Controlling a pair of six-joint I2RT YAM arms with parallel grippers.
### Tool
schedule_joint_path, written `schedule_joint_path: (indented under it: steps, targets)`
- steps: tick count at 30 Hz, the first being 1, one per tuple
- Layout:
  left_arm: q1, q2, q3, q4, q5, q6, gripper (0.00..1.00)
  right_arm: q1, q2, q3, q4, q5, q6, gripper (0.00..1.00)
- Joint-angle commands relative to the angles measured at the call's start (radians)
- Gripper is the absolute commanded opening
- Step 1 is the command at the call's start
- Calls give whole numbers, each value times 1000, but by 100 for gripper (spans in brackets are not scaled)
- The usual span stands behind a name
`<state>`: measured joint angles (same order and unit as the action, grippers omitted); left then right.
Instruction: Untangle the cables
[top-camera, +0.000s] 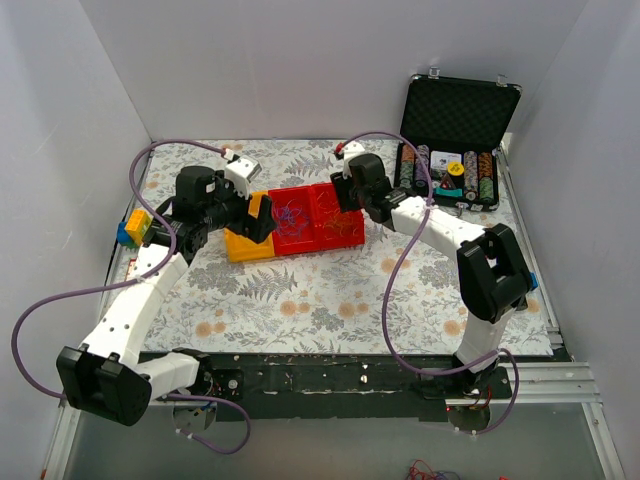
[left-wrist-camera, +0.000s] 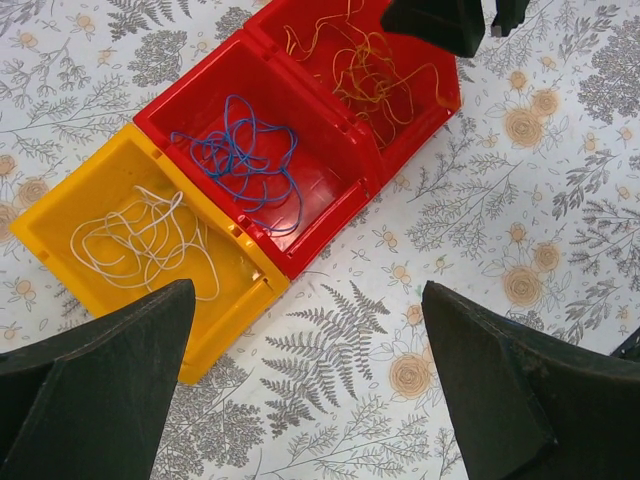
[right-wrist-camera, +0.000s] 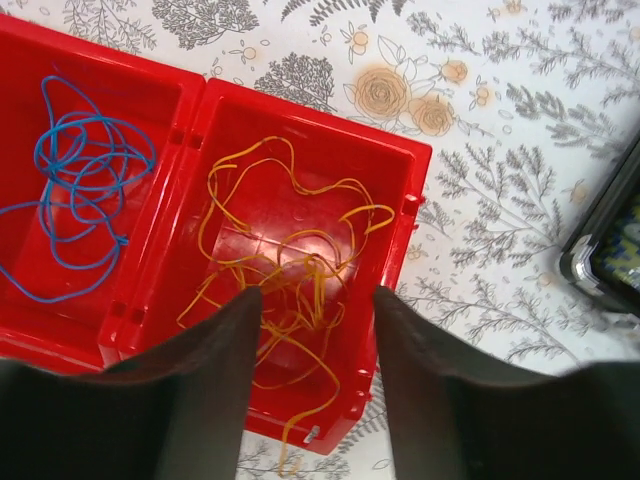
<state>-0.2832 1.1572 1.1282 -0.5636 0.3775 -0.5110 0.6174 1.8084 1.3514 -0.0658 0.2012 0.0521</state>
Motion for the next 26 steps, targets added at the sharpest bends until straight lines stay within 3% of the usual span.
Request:
schedule_joint_path:
  steps: [1, 8, 14, 26]
  targets:
    - [6, -24, 10, 40, -49, -23, 98, 4, -33, 46, 9, -3, 8, 65]
    - [7, -63, -13, 67, -48, -40, 98, 4, -216, -64, 30, -52, 52, 71]
    - [6, -109, -31, 68, -84, -144, 98, 4, -475, -316, 109, -88, 75, 72]
    - [7, -209, -110, 123, -190, -173, 98, 2, -856, -641, 101, -11, 109, 72]
